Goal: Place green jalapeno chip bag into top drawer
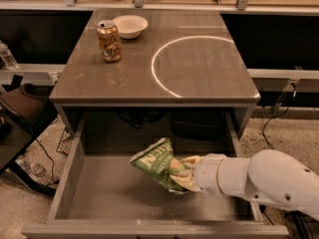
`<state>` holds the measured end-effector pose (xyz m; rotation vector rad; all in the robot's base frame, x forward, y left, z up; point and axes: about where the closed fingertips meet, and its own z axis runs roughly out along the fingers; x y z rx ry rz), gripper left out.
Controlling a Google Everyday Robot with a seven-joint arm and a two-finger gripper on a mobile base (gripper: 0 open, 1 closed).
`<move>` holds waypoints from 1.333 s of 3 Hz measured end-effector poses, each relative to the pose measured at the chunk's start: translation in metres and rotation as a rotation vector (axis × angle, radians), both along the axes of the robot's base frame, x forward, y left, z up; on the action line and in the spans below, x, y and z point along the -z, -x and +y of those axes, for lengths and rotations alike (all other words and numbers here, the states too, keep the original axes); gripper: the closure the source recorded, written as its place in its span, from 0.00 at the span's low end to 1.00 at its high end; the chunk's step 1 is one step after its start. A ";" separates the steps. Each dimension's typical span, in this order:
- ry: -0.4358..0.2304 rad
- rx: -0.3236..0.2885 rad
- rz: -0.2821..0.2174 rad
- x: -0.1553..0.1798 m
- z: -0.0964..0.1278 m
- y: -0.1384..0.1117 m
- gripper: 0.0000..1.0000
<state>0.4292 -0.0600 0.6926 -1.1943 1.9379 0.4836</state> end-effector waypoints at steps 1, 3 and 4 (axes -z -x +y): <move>-0.007 0.025 0.040 0.012 0.035 -0.008 1.00; -0.030 0.007 0.053 0.007 0.069 -0.010 0.82; -0.029 0.005 0.052 0.006 0.070 -0.009 0.59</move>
Offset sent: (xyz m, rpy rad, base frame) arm 0.0127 0.1176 0.0036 0.0738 0.0661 0.0240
